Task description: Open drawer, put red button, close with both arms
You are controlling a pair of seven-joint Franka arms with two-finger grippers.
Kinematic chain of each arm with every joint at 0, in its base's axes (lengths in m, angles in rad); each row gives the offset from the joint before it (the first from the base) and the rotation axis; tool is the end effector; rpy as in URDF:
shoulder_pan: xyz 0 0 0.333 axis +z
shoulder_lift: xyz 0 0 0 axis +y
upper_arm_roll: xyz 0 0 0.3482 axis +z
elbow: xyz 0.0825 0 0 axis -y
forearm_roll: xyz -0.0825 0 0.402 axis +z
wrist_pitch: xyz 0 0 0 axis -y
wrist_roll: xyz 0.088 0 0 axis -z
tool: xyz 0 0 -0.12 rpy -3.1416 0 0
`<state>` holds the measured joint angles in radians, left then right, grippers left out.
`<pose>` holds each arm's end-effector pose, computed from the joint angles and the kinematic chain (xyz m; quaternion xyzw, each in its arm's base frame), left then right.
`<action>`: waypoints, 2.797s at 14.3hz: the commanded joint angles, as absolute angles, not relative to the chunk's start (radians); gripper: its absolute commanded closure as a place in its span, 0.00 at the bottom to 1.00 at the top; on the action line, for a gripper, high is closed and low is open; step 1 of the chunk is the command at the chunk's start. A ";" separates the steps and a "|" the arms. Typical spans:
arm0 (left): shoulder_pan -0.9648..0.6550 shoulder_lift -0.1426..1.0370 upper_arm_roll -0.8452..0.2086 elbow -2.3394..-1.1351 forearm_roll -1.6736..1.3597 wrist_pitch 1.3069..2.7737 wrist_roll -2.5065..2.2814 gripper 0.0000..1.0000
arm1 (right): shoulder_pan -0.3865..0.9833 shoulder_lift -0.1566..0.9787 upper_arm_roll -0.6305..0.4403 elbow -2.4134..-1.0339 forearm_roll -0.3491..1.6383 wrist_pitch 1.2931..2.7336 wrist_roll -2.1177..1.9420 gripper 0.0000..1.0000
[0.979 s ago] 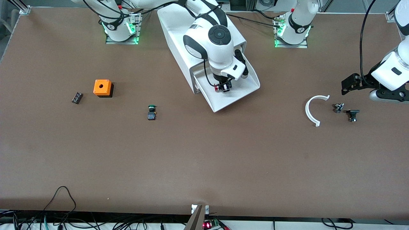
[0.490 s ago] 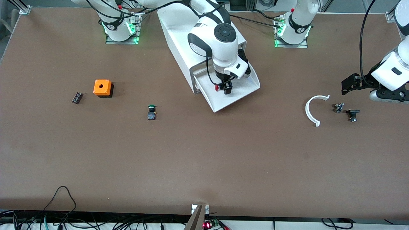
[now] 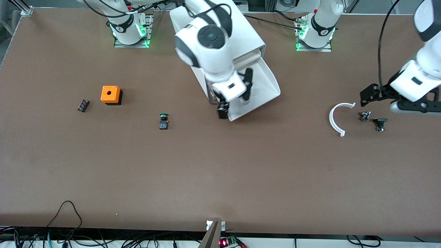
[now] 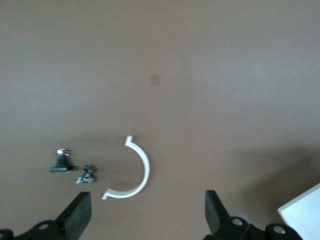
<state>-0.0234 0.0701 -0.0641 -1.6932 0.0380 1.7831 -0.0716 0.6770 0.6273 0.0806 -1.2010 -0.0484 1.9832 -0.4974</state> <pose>0.6055 -0.0482 0.5605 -0.9997 0.0117 -0.0112 0.0155 0.5853 0.5251 0.4399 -0.8079 -0.5841 -0.0776 0.0103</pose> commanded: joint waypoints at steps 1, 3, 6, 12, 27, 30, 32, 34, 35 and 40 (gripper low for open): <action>-0.063 0.123 -0.098 -1.761 0.069 1.900 -0.213 0.00 | 0.644 0.545 0.036 -1.296 -0.043 1.930 -0.285 0.00; -0.081 0.161 -0.123 -1.839 0.060 2.040 -0.311 0.00 | 0.637 0.534 -0.049 -1.310 -0.041 1.881 -0.168 0.00; -0.150 0.231 -0.135 -1.887 0.060 2.152 -0.492 0.00 | 0.574 0.523 -0.094 -1.325 -0.032 1.878 0.027 0.00; -0.290 0.327 -0.140 -1.971 0.060 2.342 -0.761 0.00 | 0.465 0.431 -0.095 -1.410 -0.034 1.847 0.602 0.00; -0.291 0.241 -0.495 -2.164 -0.043 2.309 -0.781 0.00 | 0.011 0.118 -0.100 -1.555 -0.025 1.625 0.086 0.00; -0.282 0.210 -0.495 -2.163 -0.043 2.304 -0.779 0.00 | 0.009 0.069 -0.101 -1.621 -0.026 1.631 0.066 0.00; -0.279 0.196 -0.515 -2.161 -0.063 2.260 -0.779 0.00 | 0.009 0.026 -0.100 -1.675 -0.032 1.653 0.046 0.00; -0.270 0.193 -0.535 -2.157 -0.090 2.250 -0.778 0.00 | 0.011 -0.038 -0.098 -1.759 -0.035 1.689 0.037 0.00; -0.243 0.181 -0.534 -2.152 -0.091 2.250 -0.767 0.00 | 0.011 -0.061 -0.098 -1.787 -0.038 1.693 0.016 0.00; -0.068 0.075 -0.421 -2.076 -0.078 2.252 -0.674 0.00 | 0.009 -0.132 -0.094 -1.879 -0.038 1.730 0.011 0.00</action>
<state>-0.1204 0.1424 -0.4779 -2.0966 -0.0646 2.2731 -0.7548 0.0173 -0.0802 -0.1031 -1.8138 -0.0343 1.6963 0.0269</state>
